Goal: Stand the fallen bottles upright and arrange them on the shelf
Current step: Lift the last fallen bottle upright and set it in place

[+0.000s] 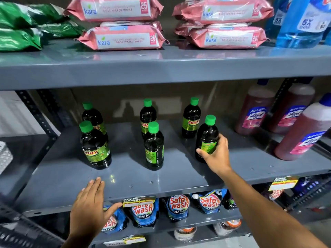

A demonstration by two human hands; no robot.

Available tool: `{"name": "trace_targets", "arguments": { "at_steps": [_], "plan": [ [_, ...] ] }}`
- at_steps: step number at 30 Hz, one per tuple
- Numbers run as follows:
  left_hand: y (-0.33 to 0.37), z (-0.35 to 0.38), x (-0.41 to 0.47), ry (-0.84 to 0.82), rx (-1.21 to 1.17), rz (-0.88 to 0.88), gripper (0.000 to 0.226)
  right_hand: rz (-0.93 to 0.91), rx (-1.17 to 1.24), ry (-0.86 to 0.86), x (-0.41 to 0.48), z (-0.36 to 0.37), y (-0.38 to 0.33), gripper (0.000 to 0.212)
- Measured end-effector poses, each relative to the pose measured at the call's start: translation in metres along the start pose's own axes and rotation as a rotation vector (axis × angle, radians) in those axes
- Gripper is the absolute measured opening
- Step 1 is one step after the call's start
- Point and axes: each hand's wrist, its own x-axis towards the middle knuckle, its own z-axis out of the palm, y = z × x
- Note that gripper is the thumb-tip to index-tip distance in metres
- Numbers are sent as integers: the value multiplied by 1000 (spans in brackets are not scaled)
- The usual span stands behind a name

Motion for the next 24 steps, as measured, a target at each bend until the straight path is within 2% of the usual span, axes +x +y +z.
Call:
{"name": "trace_targets", "arguments": {
  "at_steps": [9,20,24],
  "plan": [
    [3,-2,0,20,-17,10,104,-3,45,-125,11,4,2,90],
    [2,-2,-1,36,-18,15,102,-87,-8,-72,5,5,0,88],
    [1,0,-1,35,-18,16,102,-82,-52,37,-1,6,-5,98]
  ]
}}
